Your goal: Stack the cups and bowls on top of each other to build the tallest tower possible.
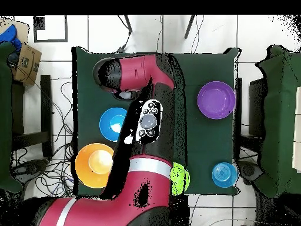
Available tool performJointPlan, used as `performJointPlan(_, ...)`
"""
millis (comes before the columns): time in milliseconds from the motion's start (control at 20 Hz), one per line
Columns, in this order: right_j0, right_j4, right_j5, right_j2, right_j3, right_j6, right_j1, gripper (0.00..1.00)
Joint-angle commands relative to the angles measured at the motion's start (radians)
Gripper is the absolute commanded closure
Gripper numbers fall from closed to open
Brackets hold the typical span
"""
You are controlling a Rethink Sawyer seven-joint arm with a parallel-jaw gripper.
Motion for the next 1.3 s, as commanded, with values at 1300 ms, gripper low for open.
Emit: performJointPlan(1300,-0.021,0.028,-0.156,0.06,0.136,0.089,0.013,1.0)
